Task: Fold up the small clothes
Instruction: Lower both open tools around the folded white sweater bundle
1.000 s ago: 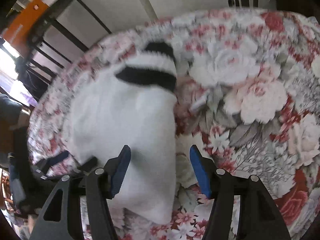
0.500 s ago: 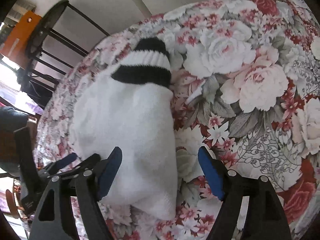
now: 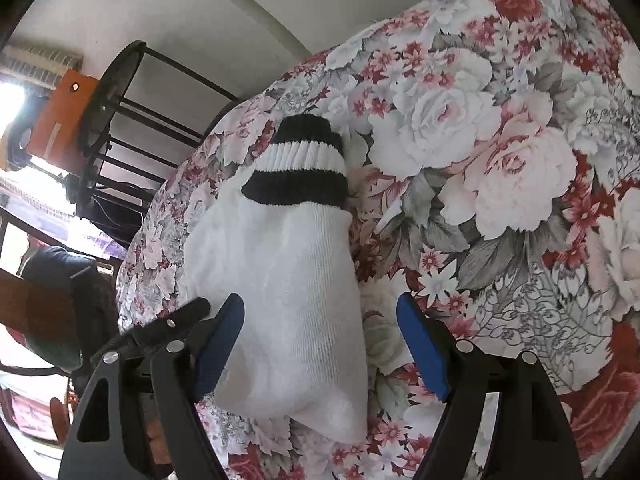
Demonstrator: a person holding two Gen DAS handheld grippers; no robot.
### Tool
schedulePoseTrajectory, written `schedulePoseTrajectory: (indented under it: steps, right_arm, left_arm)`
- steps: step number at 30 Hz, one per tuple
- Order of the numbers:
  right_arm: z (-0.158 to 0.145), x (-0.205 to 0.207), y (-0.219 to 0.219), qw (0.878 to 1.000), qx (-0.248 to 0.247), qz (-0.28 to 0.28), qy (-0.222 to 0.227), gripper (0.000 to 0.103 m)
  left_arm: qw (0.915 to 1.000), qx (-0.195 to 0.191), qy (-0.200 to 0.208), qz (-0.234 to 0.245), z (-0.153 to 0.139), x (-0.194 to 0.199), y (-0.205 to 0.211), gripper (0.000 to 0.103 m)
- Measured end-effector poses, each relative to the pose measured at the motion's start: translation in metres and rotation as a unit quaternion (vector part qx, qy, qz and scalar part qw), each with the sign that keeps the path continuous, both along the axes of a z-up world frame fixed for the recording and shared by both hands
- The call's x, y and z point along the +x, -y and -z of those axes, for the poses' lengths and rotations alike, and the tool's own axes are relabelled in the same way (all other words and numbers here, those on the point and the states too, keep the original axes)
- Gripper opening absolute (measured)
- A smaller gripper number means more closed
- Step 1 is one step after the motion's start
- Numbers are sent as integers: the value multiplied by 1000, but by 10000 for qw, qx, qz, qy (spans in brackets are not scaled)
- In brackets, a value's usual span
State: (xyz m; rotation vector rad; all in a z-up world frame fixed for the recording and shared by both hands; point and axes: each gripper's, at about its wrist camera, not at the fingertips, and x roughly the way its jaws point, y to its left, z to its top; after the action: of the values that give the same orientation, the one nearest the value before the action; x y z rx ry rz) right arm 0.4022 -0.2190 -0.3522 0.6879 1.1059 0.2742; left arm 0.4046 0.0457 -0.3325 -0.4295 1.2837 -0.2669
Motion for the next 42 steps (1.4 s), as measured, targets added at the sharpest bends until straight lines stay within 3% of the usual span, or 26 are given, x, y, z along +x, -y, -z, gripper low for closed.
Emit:
schedulePoseTrajectory:
  steps: [2,4,6,9,12,15,16,19,22,27,30,36,42]
  right_arm:
    - [-2,2,-1,10000,58,26,35,79]
    - [-5,3,-3,9999,121,32,106,79]
    - [-6,5,-7,9999,36,26,165,79]
    - [4,13,-14,9991,-419,36,10,79]
    - [26,23,-23,9967,-708,-146,-358,81]
    - [36,22,-26,9973,-551,-113,-466,84]
    - [32,23,-26,9972,-565,-151,-469,84]
    - [12,22,-19,9989,-428,-43,-164,84]
    - [0,22,-7,9999,10,108,22,84]
    - [8,22,-1,9990,396,186,-75,84]
    - [17,20,3,9982,535,203,-164,84]
    - [37,20,6,9957,871,217,-216,84]
    - [51,28,-5,9940,1097,29,5,84]
  left_arm:
    - [9989,-417,-149,-167,4,1,-9,98]
    - [9984,-533,-145,-156,5,2,-9,98]
    - [9997,-208,-81,-81,5,3,-4,98]
    - [9970,736,-205,-79,21,8,5,99]
    - [9977,540,-332,-237,30,10,-1,99]
    - [9976,582,-332,-183,28,11,0,99]
    - [9980,507,-332,-189,27,12,-1,98]
    - [9985,-475,-230,-141,16,13,-8,98]
    - [9939,-1073,-242,13,14,14,-12,98]
    - [9906,-1247,-546,156,37,16,-10,98]
    - [9852,-1543,-683,302,48,16,-4,98]
    - [9900,-1169,-461,643,57,18,22,99]
    - [9865,-1523,-431,420,61,22,14,99]
